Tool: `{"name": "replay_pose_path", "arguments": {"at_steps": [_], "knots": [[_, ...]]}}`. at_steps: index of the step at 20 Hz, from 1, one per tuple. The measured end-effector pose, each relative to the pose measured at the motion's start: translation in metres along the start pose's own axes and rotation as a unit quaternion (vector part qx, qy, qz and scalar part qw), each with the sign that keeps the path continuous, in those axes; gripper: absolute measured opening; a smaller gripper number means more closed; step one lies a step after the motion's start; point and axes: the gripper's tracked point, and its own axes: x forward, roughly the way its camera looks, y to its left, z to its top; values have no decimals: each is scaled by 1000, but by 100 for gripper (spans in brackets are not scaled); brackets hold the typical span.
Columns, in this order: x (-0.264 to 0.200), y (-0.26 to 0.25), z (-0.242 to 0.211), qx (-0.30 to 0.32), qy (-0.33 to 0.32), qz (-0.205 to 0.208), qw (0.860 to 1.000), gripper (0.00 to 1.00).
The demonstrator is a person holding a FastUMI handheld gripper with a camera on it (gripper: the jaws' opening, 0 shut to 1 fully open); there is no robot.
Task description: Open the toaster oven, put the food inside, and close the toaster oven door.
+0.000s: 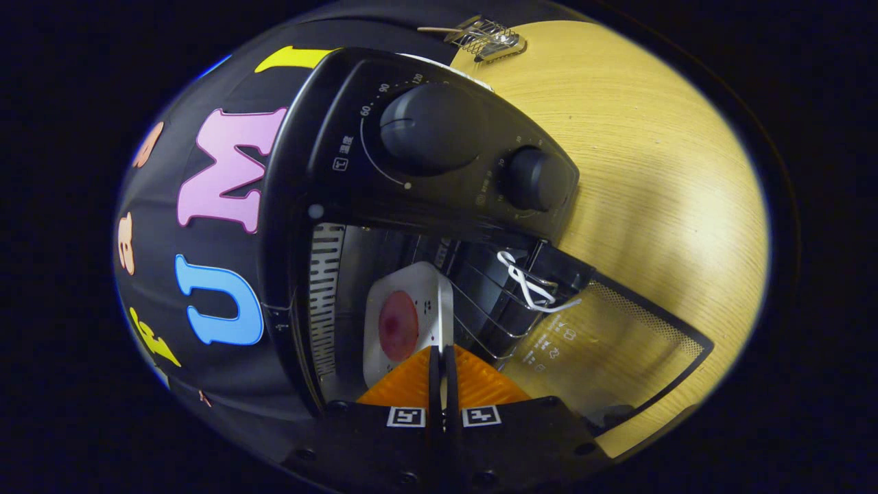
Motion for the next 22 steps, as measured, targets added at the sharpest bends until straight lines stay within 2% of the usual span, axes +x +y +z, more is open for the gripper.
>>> {"name": "replay_pose_path", "arguments": {"at_steps": [4, 7, 10, 13, 15, 22], "knots": [[4, 1, -1, -4, -9, -4, 1000, 6], [0, 7, -8, -12, 3, 12, 1000, 12], [-17, 7, -18, -33, 19, 21, 999, 42], [-36, 4, -31, -63, 37, 25, 997, 96], [-53, -2, -39, -87, 47, 22, 995, 99], [-103, -15, -39, -187, 46, 23, 981, 98]]}}
